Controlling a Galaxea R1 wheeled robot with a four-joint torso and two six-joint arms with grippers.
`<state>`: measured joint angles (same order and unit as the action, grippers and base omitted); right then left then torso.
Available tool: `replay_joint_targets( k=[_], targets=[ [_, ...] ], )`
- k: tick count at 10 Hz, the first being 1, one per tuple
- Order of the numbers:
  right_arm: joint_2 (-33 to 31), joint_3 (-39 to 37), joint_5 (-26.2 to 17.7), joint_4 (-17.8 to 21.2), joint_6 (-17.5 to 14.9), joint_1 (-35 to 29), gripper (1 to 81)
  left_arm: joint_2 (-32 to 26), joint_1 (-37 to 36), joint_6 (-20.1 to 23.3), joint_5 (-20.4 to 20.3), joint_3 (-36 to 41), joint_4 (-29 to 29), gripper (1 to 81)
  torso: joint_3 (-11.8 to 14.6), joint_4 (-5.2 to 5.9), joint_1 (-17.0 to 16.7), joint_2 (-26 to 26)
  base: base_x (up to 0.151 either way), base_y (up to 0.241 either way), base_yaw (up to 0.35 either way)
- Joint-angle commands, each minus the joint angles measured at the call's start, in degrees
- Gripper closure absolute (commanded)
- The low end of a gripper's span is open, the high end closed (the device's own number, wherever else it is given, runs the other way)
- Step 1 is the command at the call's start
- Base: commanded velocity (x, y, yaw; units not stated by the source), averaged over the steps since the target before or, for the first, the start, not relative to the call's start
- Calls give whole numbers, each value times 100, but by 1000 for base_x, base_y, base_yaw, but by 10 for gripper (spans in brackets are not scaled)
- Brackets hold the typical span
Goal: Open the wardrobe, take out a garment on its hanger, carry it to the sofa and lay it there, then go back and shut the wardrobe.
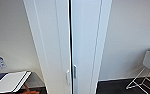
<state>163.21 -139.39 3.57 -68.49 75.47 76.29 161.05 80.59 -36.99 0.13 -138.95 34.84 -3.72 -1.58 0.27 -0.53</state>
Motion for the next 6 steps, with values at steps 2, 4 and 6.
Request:
replay_joint_targets(
  k=[2, 4, 6],
  targets=[
    [997, -1617, 3, -490, -50, 744, 10, 999, 374, 60, -347, -1177, 831, 10, 2, 0, -2, -2, 0, 0, 0],
    [1058, -1555, 3, -508, -172, 1051, 10, 1201, 427, 52, -383, -1424, 814, 10, 5, 0, -2, -5, 0, 0, 0],
    [1137, -1582, -67, -516, -392, 1218, 10, 1289, 462, 25, -383, -1495, 761, 10, 9, 0, -4, -6, 0, 0, 0]
  ],
)
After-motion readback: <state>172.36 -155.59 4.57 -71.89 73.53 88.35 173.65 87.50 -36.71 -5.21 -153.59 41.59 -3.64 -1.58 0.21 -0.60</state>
